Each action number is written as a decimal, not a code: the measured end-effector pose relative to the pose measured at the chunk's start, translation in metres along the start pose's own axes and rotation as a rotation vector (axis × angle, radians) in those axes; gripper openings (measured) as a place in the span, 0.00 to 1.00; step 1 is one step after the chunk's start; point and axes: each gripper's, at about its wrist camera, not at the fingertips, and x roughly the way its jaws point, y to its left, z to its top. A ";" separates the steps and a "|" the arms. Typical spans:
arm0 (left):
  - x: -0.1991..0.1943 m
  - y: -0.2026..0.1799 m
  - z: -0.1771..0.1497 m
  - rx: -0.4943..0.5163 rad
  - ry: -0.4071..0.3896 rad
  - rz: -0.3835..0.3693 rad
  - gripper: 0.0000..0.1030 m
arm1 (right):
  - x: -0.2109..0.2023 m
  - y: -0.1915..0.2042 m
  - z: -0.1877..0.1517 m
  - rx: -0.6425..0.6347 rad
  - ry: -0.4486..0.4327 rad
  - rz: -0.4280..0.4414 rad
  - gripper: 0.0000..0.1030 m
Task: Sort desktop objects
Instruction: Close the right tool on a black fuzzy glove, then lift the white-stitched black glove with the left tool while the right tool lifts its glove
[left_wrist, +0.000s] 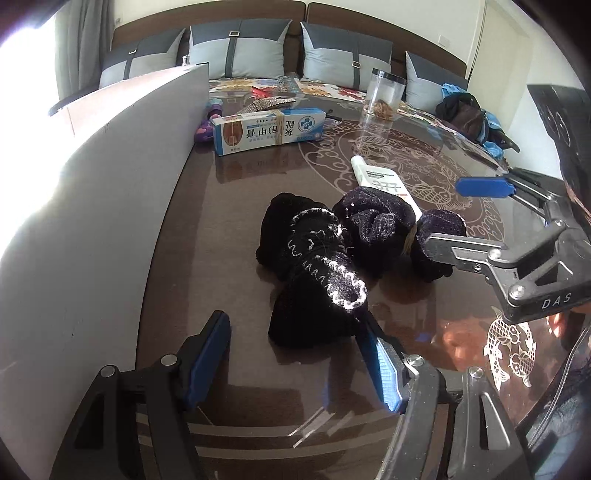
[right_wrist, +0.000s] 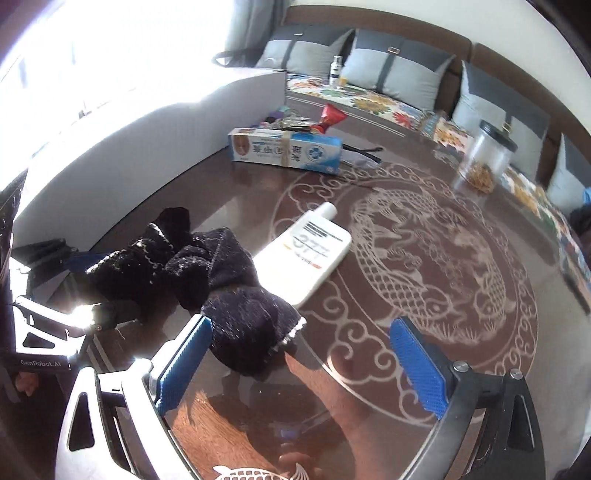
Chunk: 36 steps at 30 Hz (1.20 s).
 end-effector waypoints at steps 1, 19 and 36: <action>0.000 -0.002 -0.001 0.015 0.003 0.004 0.67 | 0.004 0.009 0.007 -0.055 0.005 0.014 0.91; 0.022 -0.026 0.024 -0.002 -0.014 0.015 0.70 | -0.034 -0.020 -0.078 0.165 0.142 0.063 0.67; -0.115 0.026 0.037 -0.178 -0.225 -0.215 0.28 | -0.072 -0.001 -0.013 0.148 0.041 0.030 0.32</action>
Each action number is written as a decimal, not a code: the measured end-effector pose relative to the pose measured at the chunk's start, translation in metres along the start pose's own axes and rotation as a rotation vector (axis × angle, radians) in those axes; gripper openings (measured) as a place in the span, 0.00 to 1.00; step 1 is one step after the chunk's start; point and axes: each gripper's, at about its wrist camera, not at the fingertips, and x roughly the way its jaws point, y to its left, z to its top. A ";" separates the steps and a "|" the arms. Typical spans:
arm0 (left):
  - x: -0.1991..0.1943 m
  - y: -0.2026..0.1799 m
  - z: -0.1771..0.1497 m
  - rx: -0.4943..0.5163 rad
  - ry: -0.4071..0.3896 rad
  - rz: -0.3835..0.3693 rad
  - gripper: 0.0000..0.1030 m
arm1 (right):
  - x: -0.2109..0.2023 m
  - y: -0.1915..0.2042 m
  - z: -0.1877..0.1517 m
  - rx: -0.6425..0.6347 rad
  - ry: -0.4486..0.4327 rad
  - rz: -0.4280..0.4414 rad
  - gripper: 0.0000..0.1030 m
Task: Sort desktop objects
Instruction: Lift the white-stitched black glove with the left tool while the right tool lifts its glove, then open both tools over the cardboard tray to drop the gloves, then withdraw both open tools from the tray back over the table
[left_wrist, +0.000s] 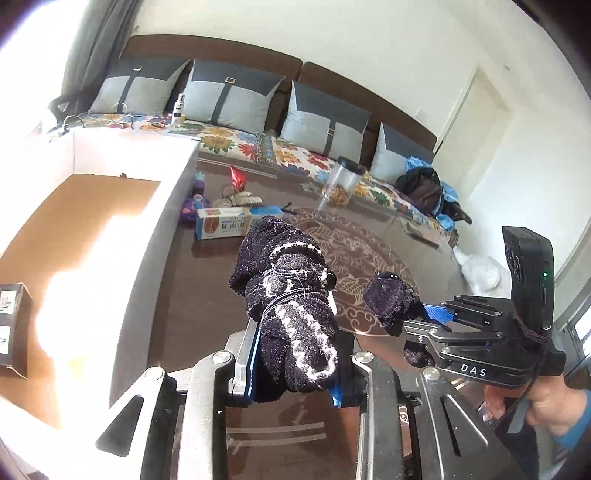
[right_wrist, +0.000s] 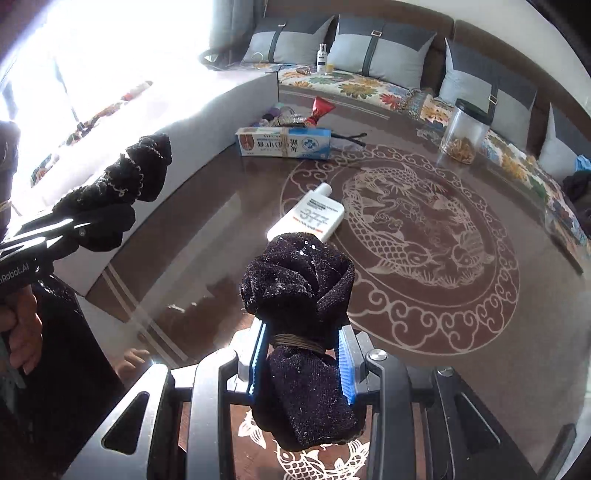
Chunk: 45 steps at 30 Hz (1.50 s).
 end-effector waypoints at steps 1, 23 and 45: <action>-0.013 0.010 0.007 -0.013 -0.022 0.017 0.28 | -0.008 0.011 0.014 -0.005 -0.030 0.021 0.32; -0.046 0.162 0.010 -0.183 0.093 0.462 0.75 | 0.062 0.192 0.175 -0.015 -0.105 0.261 0.74; 0.127 -0.048 -0.065 0.206 0.247 0.316 0.99 | 0.041 -0.073 -0.093 0.196 -0.023 -0.251 0.96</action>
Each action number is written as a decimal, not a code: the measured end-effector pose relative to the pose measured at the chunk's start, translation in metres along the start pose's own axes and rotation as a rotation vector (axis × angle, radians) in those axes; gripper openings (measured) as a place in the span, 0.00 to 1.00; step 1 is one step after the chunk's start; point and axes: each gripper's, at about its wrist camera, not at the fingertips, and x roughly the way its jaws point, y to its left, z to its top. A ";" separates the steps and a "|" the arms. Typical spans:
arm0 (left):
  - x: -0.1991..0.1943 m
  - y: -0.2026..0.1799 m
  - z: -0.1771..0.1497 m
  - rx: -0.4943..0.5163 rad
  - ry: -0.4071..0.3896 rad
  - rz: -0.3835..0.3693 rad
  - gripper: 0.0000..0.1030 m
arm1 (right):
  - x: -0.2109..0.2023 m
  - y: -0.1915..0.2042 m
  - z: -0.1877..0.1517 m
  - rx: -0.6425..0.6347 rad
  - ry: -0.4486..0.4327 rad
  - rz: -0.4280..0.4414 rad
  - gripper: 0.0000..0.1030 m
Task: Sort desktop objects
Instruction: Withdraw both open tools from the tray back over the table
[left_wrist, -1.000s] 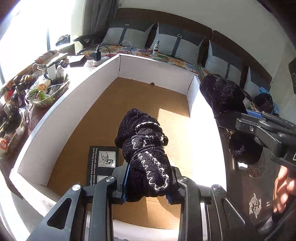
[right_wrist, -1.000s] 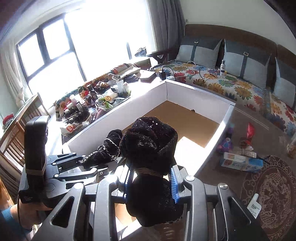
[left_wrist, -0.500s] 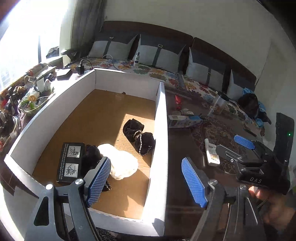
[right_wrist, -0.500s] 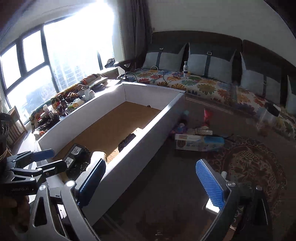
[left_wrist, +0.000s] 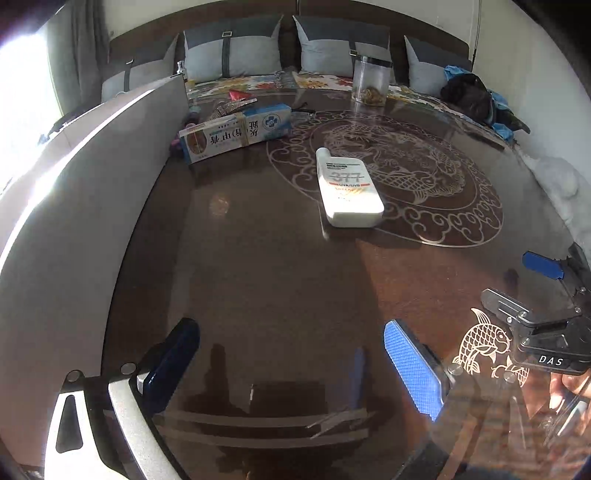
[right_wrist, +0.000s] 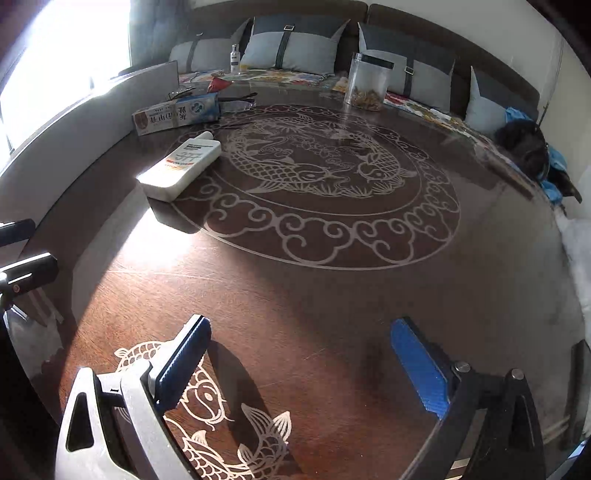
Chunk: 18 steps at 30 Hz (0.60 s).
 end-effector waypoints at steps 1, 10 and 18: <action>0.006 0.000 0.004 -0.006 -0.001 0.002 0.99 | 0.001 -0.001 0.001 0.009 -0.005 0.011 0.96; 0.053 -0.005 0.055 -0.011 0.018 0.039 0.99 | 0.025 -0.001 0.025 0.056 0.006 0.063 1.00; 0.060 -0.002 0.058 -0.022 -0.014 0.029 1.00 | 0.026 -0.001 0.024 0.056 0.002 0.058 1.00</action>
